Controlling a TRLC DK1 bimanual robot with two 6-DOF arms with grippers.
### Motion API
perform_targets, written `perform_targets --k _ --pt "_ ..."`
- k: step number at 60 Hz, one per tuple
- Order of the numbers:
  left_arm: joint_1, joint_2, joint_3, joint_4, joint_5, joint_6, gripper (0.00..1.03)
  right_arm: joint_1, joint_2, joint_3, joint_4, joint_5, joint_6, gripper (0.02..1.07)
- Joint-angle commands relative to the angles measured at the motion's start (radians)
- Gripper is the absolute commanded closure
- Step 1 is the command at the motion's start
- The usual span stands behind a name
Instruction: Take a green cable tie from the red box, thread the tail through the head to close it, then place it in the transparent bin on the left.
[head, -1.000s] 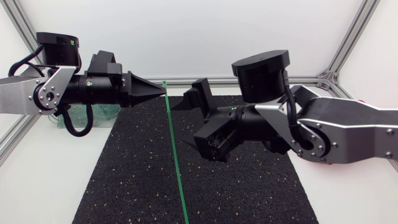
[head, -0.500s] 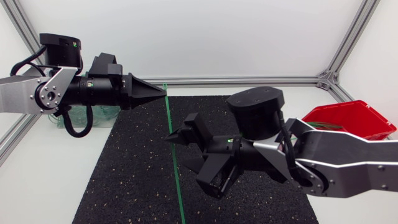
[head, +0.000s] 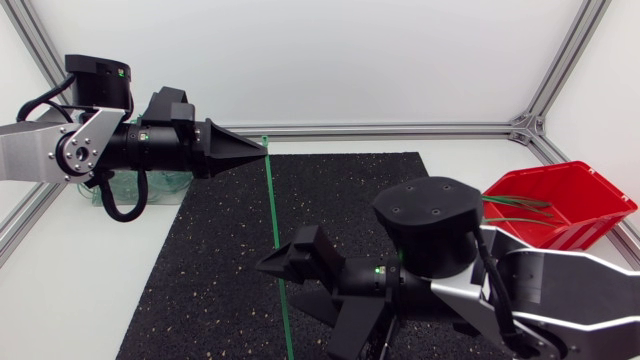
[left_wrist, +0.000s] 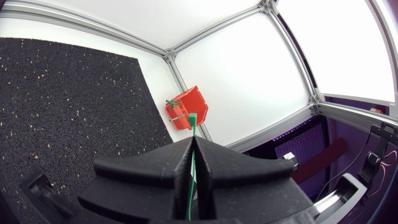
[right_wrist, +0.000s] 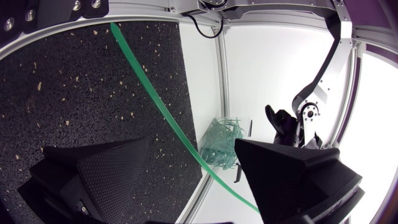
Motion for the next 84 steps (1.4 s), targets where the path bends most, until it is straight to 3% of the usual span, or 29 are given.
perform_targets --k 1,17,23,57,77,84 --pt "0.010 0.022 0.032 -0.008 0.011 -0.019 0.99 0.028 -0.012 -0.006 -0.047 0.031 0.003 0.07" --pt "0.009 0.039 0.037 -0.008 0.012 -0.013 0.99 0.032 -0.009 -0.030 -0.033 0.048 0.003 0.07" --pt "0.009 0.052 0.041 -0.008 0.012 -0.012 0.99 0.025 -0.030 -0.098 0.133 0.020 0.009 0.06" --pt "0.010 0.074 0.049 -0.026 0.012 0.001 0.99 0.040 0.050 -0.216 0.343 0.013 -0.143 0.07" --pt "0.021 0.074 0.052 -0.034 0.012 0.010 0.99 0.052 0.042 -0.259 0.391 0.009 -0.169 0.36" --pt "0.021 0.074 0.052 -0.034 0.012 0.011 0.99 0.052 0.030 -0.276 0.394 0.016 -0.169 0.39"
